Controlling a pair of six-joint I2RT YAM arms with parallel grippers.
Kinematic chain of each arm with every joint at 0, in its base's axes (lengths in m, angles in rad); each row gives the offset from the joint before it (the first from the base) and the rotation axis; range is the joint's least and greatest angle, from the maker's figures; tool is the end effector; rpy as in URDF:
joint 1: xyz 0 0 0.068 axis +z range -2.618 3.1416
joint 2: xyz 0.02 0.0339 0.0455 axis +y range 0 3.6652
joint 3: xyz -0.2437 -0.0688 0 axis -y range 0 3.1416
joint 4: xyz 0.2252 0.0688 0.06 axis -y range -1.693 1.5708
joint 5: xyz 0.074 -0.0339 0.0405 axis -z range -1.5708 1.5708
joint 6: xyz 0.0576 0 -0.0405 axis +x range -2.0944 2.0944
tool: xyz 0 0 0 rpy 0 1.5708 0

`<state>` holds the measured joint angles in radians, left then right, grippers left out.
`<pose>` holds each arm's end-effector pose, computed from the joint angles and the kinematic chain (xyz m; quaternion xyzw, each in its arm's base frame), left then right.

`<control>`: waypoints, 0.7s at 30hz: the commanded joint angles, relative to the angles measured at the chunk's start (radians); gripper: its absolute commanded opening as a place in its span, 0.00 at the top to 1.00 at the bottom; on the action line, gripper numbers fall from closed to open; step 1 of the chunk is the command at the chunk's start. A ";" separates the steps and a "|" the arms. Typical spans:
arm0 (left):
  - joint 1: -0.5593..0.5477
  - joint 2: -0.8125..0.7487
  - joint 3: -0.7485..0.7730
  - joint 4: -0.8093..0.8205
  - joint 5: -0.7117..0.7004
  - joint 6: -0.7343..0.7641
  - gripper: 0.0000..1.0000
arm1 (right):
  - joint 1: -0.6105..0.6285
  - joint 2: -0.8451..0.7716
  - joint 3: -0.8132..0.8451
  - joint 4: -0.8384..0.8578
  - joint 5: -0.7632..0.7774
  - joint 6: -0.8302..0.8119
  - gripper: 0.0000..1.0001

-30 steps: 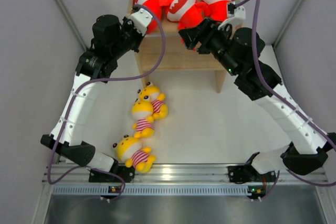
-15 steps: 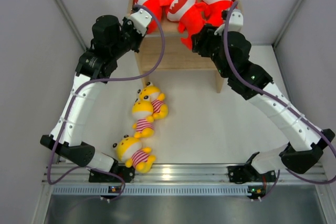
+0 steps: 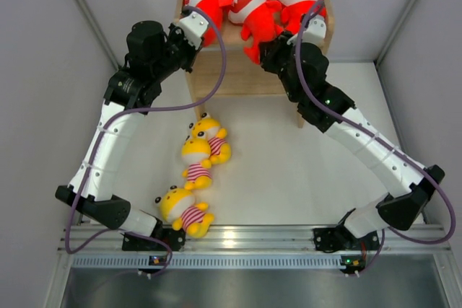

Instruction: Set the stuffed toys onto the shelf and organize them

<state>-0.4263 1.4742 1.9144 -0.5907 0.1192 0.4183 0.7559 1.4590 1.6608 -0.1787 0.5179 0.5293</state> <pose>0.2743 -0.1321 0.4866 0.3457 0.6745 -0.0478 0.6506 0.2564 0.2025 0.4625 0.1056 0.6920 0.2711 0.6607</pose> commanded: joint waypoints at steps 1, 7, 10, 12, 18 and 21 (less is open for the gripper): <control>0.001 -0.022 0.001 0.049 0.013 -0.012 0.78 | -0.012 -0.003 -0.019 0.152 -0.016 0.095 0.90; 0.001 -0.011 0.014 0.049 0.007 -0.018 0.78 | -0.013 -0.011 -0.068 0.317 0.019 0.238 1.00; 0.001 -0.006 0.021 0.051 0.005 -0.022 0.76 | -0.013 0.035 -0.017 0.289 0.030 0.255 1.00; 0.001 -0.003 0.025 0.048 0.008 -0.023 0.75 | -0.013 0.073 0.027 0.274 0.025 0.265 1.00; 0.001 -0.005 0.023 0.049 -0.006 -0.016 0.67 | -0.016 0.129 0.088 0.220 -0.001 0.255 0.99; 0.001 -0.017 0.014 0.049 -0.003 -0.015 0.54 | -0.017 0.092 0.057 0.231 -0.002 0.241 0.89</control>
<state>-0.4263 1.4750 1.9144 -0.5903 0.1181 0.4152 0.7513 1.5841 1.6909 0.0223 0.5190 0.7746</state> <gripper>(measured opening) 0.427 0.092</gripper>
